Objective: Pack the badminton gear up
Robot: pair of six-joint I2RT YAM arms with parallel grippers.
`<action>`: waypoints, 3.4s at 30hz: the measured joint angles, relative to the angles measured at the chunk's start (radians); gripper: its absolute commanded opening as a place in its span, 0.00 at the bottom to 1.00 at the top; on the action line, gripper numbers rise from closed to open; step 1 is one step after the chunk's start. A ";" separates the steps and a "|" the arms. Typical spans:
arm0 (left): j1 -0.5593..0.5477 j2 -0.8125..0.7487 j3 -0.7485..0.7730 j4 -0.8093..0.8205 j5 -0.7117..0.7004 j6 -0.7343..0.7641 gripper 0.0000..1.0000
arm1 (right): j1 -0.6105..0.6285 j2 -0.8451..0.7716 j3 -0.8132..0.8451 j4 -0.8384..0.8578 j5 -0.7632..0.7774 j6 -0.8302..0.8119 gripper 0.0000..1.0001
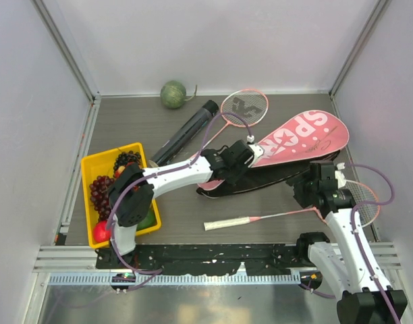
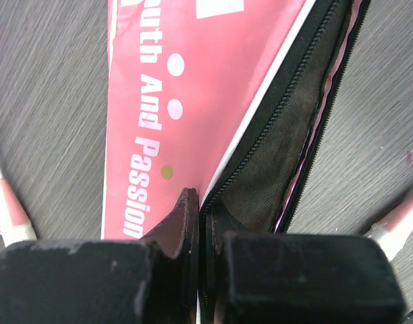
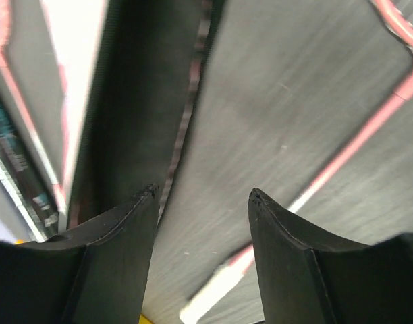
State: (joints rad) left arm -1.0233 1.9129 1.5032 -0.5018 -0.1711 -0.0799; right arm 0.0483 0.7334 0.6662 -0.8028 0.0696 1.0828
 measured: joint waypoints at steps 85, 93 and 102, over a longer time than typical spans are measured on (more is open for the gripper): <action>-0.089 -0.206 -0.330 0.192 -0.089 -0.273 0.00 | 0.003 0.418 -0.152 0.437 -0.312 -0.270 0.05; -0.108 -0.209 -0.358 0.232 -0.104 -0.251 0.00 | 0.003 0.458 -0.127 0.445 -0.414 -0.326 0.05; -0.156 -0.208 -0.358 0.258 -0.184 -0.187 0.00 | 0.006 0.491 -0.108 0.385 -0.428 -0.370 0.05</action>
State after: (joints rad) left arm -1.1790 1.7054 1.1450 -0.2436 -0.3553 -0.2665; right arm 0.0544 1.2240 0.5579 -0.4175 -0.3584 0.7132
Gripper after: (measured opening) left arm 0.044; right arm 0.095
